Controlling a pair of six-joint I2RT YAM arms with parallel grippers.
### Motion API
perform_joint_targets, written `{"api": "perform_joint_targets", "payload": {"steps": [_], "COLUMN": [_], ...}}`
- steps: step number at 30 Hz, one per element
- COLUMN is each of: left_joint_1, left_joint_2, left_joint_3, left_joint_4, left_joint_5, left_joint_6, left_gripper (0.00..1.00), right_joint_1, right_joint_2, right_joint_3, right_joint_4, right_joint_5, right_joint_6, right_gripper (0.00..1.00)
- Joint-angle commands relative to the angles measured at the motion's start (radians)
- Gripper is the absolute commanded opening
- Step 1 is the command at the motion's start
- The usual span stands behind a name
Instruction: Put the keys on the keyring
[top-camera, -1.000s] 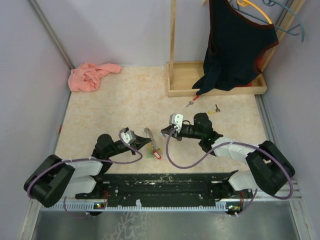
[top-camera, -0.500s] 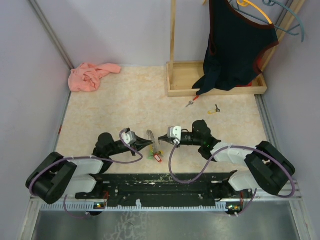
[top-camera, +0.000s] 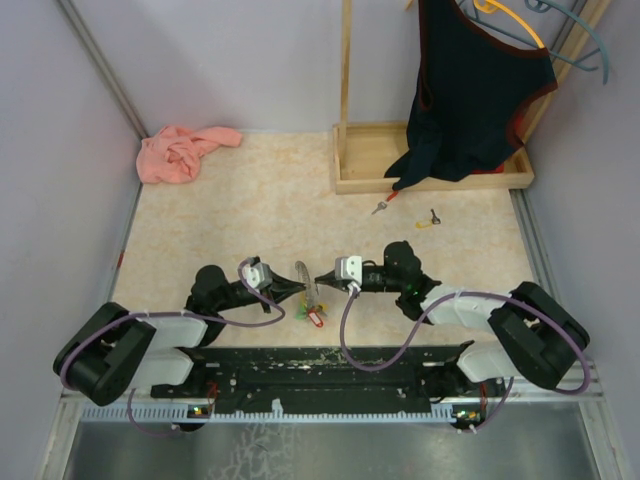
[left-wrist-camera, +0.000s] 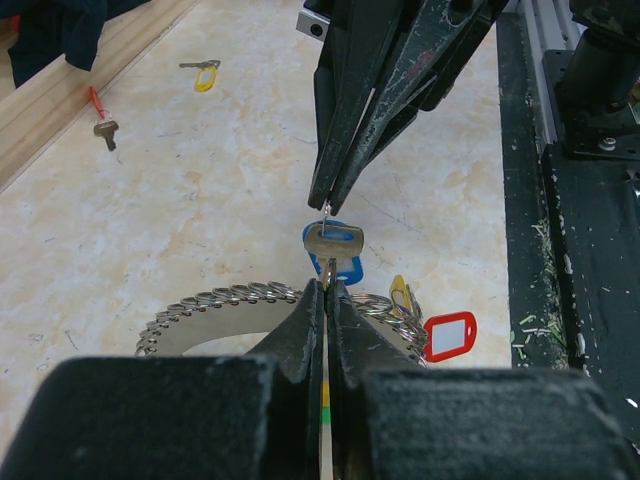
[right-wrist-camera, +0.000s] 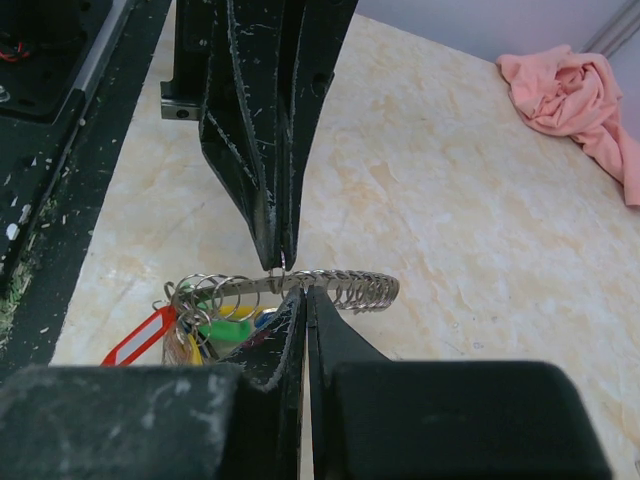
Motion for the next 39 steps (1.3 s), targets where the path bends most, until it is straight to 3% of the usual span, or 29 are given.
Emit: {"api": "perform_joint_targets", "payload": {"steps": [1, 21, 39], "left_joint_1": [0.009, 0.009, 0.009], "left_joint_2": [0.004, 0.018, 0.014], "left_joint_3": [0.027, 0.024, 0.02], "left_joint_4": [0.069, 0.099, 0.102], "left_joint_5": [0.03, 0.041, 0.019], "left_joint_6": [-0.011, -0.029, -0.029], "left_gripper": [0.01, 0.01, 0.01], "right_joint_1": [0.009, 0.01, 0.01], "right_joint_2": [0.009, 0.03, 0.037], "right_joint_3": [0.029, 0.023, 0.051], "right_joint_4": [0.011, 0.085, 0.025], "right_joint_5": [-0.047, -0.024, -0.051], "right_joint_6": [-0.017, 0.051, 0.065], "right_gripper": [0.0, 0.0, 0.0]}}
